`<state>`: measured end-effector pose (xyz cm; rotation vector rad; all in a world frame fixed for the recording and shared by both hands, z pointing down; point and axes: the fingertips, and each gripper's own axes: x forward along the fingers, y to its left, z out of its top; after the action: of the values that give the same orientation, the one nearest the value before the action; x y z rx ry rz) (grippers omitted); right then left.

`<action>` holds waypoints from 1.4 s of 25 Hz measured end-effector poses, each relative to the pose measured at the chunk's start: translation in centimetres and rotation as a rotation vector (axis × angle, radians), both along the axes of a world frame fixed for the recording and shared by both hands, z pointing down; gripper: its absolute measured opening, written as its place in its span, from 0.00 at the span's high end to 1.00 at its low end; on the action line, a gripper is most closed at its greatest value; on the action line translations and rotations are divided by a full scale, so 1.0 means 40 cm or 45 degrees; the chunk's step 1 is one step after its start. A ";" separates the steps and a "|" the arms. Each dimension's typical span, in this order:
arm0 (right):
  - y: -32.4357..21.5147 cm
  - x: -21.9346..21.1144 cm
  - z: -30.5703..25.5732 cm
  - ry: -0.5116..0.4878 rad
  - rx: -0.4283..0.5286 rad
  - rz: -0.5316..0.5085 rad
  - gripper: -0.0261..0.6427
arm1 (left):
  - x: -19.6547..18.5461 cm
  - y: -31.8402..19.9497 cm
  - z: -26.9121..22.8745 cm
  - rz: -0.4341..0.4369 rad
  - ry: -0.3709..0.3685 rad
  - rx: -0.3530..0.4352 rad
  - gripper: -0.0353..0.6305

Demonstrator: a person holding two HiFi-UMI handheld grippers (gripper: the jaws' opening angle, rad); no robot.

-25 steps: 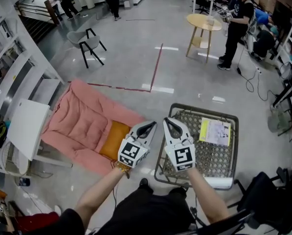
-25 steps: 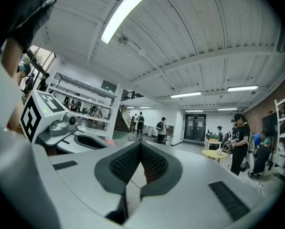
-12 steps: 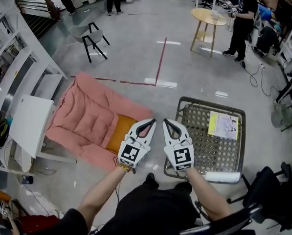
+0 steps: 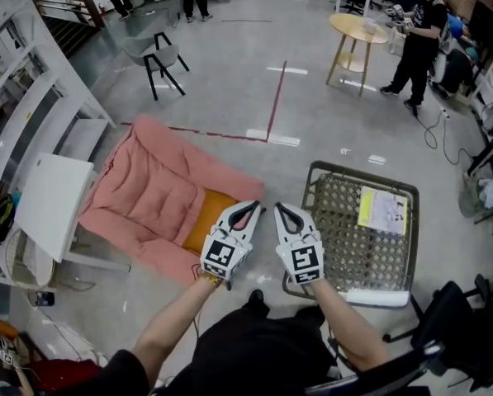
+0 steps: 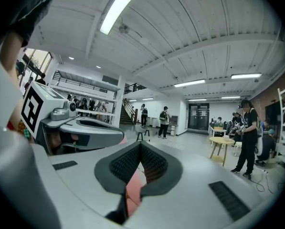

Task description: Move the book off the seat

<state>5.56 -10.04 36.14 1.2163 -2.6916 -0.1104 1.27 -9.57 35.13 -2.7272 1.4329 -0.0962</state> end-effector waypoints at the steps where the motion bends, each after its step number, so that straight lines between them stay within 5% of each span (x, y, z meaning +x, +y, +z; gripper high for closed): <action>1: 0.002 -0.002 0.009 -0.001 -0.008 0.004 0.94 | -0.003 0.004 0.005 -0.002 0.004 -0.003 0.93; 12: -0.011 -0.027 0.065 0.010 -0.080 0.011 0.94 | -0.033 -0.014 0.093 -0.064 0.020 -0.102 0.93; 35: -0.007 -0.037 0.112 0.050 -0.123 -0.004 0.94 | -0.028 -0.022 0.134 -0.056 0.015 -0.154 0.93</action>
<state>4.09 -10.31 40.63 1.1691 -2.6324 -0.0046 0.14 -10.45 40.48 -2.7958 1.5392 -0.1744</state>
